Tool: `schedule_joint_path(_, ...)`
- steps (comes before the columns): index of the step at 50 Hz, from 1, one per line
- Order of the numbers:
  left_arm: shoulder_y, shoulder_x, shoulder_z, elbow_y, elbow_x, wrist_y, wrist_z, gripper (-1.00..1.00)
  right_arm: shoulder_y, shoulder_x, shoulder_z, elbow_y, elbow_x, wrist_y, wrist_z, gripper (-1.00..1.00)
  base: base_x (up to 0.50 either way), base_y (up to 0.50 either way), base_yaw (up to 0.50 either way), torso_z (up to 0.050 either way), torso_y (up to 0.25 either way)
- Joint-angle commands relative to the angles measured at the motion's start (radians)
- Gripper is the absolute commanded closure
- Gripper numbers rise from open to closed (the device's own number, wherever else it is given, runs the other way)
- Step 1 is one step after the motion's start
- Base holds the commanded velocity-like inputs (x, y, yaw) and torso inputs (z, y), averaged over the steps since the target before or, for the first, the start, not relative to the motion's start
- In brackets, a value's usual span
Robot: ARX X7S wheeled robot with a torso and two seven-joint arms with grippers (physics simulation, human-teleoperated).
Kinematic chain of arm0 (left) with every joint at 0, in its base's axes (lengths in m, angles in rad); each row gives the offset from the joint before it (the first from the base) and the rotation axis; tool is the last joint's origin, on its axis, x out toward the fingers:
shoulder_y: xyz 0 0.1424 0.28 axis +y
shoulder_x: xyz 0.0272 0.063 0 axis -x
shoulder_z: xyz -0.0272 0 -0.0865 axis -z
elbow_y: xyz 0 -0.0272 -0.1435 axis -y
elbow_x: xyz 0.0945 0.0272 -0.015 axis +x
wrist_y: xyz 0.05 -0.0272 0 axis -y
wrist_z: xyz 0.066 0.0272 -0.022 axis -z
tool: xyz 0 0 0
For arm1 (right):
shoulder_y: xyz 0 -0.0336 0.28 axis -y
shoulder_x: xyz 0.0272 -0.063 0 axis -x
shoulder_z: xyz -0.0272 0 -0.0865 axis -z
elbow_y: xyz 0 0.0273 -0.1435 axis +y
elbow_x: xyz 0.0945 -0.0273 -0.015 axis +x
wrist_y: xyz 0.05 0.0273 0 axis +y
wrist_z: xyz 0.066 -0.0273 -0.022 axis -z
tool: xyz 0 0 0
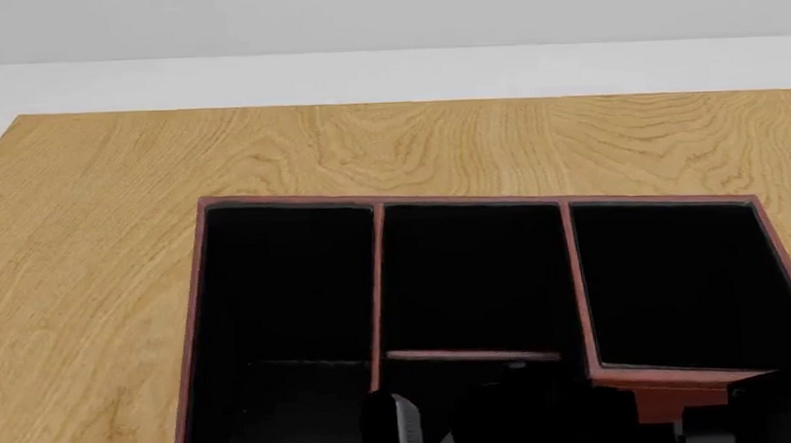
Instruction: Pick up the book and place it in the front compartment of the caddy.
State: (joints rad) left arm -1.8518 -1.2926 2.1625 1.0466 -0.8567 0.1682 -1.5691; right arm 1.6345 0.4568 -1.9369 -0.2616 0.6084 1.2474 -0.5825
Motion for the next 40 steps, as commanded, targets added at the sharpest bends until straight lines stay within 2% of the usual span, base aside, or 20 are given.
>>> schedule_joint_path(1,-0.063,-0.005,0.071,0.000,0.012,0.023,-0.001,-1.00,0.069,0.026,0.037,-0.145,-0.021,0.054,-0.026,1.00,0.00,0.00,0.00,0.000,0.000)
schedule_joint_path(15,-0.004,0.013,-0.006,0.000,-0.008,-0.002,-0.001,-1.00,0.154,0.056,0.138,-0.286,0.080,0.137,-0.057,1.00,0.00,0.00,0.00,0.000,0.000)
schedule_joint_path(23,0.018,0.015,-0.032,0.000,-0.008,-0.008,0.000,-1.00,0.187,0.040,0.270,-0.349,0.188,0.243,-0.060,1.00,0.00,0.00,0.00,0.000,0.000)
schedule_joint_path(29,-0.040,0.002,0.043,0.000,0.013,0.020,-0.001,-1.00,0.220,0.022,0.429,-0.377,0.368,0.320,-0.008,1.00,0.00,0.00,0.00,0.000,0.000)
schedule_joint_path(36,-0.096,-0.003,0.107,0.000,0.027,0.042,-0.001,-1.00,0.351,0.011,0.488,-0.353,0.555,0.312,0.062,1.00,0.00,0.00,0.00,0.000,0.001)
schedule_joint_path(40,-0.078,-0.004,0.090,0.000,0.029,0.040,-0.001,-1.00,0.438,0.011,0.511,-0.329,0.588,0.291,0.023,1.00,0.00,0.00,0.00,0.000,0.000)
